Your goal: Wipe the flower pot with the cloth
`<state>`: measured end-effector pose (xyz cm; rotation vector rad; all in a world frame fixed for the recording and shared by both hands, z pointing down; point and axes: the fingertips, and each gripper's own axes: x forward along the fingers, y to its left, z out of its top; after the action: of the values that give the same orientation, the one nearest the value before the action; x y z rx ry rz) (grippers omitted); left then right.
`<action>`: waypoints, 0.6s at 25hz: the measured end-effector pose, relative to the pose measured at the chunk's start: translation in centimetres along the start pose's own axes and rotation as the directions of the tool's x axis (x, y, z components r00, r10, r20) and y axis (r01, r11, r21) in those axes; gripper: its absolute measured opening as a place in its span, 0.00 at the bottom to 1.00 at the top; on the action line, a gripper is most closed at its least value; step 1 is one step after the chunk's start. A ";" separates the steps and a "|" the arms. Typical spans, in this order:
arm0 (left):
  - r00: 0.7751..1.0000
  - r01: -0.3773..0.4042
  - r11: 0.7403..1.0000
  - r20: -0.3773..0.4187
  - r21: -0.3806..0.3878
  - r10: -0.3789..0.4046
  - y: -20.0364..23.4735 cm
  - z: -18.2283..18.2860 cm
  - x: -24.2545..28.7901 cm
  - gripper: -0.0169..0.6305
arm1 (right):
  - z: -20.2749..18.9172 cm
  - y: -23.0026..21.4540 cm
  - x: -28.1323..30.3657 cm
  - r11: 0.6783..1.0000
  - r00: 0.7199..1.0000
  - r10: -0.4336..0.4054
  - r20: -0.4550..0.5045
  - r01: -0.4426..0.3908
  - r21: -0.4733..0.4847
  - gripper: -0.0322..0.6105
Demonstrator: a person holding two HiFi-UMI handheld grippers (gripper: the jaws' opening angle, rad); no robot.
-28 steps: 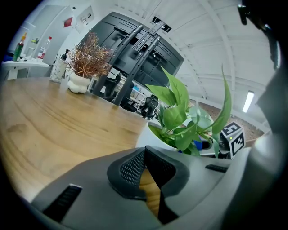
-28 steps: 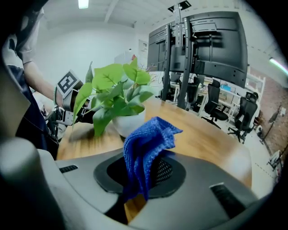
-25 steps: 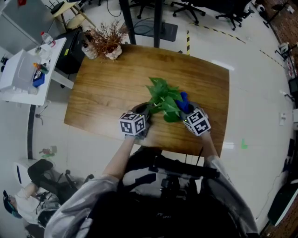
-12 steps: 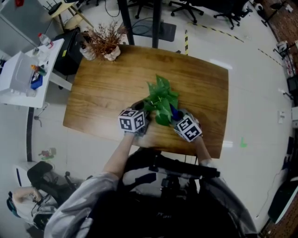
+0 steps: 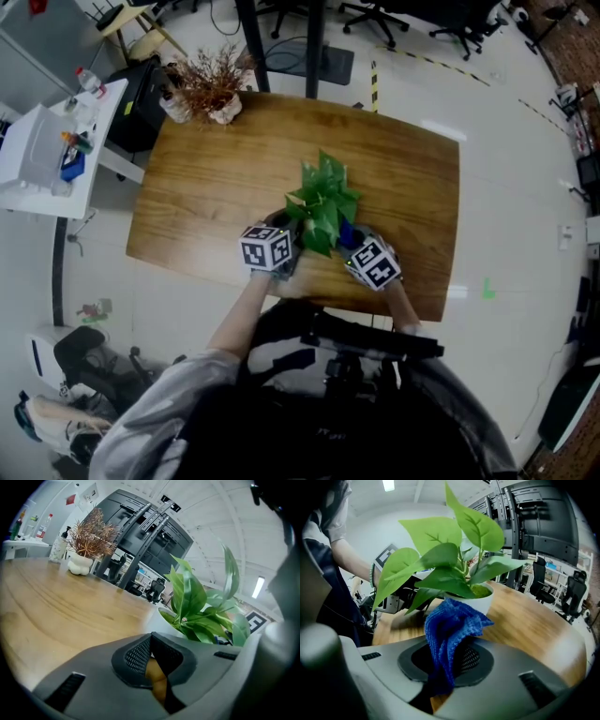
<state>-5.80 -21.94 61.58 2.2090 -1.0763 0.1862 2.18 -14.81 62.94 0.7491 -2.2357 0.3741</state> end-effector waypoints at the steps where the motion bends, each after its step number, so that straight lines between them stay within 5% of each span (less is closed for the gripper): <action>1: 1.000 0.001 1.000 -0.001 0.000 -0.001 -0.1 -0.2 -0.1 0.03 | -0.1 -0.3 -0.5 1.000 1.000 -0.006 -0.001 0.006 0.003 0.17; 10: 1.000 0.000 1.000 0.015 0.000 0.000 0.2 0.3 -0.5 0.03 | 0.0 -7.5 -3.3 0.991 0.991 -0.134 -0.008 0.134 -0.025 0.17; 15: 1.000 0.011 1.000 0.013 0.002 -0.011 0.2 0.7 -0.3 0.03 | 3.3 -9.2 -1.7 0.987 0.994 -0.108 0.028 0.110 -0.116 0.17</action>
<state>-6.26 -22.28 61.00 2.2203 -1.0713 0.1691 6.99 -22.85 59.79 0.8116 -2.2040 0.1801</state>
